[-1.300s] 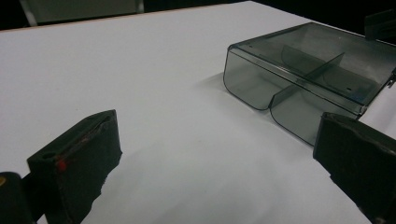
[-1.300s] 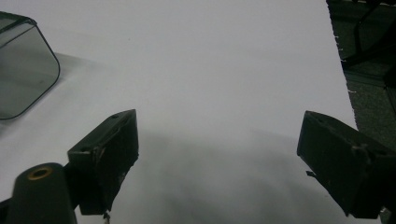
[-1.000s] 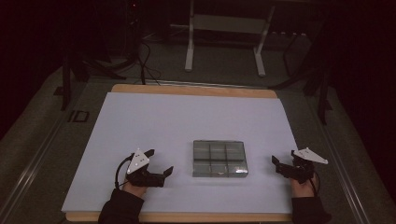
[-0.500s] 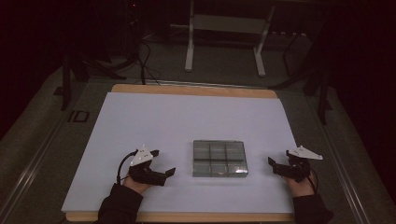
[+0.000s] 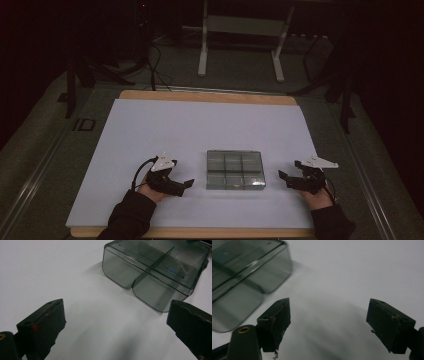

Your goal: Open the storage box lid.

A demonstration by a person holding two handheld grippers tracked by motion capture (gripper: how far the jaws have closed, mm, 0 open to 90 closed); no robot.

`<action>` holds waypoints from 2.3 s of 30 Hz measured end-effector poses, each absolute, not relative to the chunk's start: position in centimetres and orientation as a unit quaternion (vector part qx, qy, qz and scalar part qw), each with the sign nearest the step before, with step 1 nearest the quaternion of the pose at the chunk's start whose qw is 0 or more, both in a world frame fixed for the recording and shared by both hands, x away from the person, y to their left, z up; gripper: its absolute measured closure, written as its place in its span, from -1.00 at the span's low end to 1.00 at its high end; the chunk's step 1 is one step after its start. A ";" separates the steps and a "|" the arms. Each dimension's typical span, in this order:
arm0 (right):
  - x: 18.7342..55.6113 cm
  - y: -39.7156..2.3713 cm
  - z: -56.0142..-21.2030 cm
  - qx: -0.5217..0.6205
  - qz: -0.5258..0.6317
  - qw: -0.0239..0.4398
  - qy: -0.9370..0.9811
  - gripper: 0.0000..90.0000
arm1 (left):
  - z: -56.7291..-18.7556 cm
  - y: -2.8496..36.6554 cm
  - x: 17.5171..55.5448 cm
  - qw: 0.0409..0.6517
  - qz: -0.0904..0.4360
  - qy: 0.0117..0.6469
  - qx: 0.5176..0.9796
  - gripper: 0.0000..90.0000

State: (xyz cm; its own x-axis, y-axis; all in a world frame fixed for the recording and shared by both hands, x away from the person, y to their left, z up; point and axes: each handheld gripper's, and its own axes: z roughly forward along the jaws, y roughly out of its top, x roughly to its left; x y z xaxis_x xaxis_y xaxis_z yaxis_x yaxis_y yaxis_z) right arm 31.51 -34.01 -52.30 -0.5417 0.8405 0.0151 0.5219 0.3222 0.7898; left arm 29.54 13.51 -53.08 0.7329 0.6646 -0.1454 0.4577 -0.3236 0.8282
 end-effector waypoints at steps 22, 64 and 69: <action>31.3 -30.2 -53.0 0.324 0.392 0.146 0.848 0.83 | -53.3 11.0 30.3 0.438 0.120 0.320 0.832 0.67; 30.5 -29.6 -51.1 0.285 0.418 0.112 0.855 1.00 | -52.3 8.8 29.0 0.450 0.107 0.253 0.850 1.00; 30.9 -29.5 -51.1 0.296 0.418 0.123 0.850 0.82 | -52.2 8.7 29.4 0.447 0.126 0.275 0.842 0.76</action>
State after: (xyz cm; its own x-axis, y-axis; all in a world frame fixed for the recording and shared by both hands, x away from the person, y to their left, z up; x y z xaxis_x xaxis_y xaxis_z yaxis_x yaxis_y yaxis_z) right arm 30.88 -29.53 -51.07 -0.7941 0.6065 0.0390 0.4013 0.4751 0.7831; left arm 29.41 8.73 -52.17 0.8171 0.5756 -0.0332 0.3499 -0.4492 0.8221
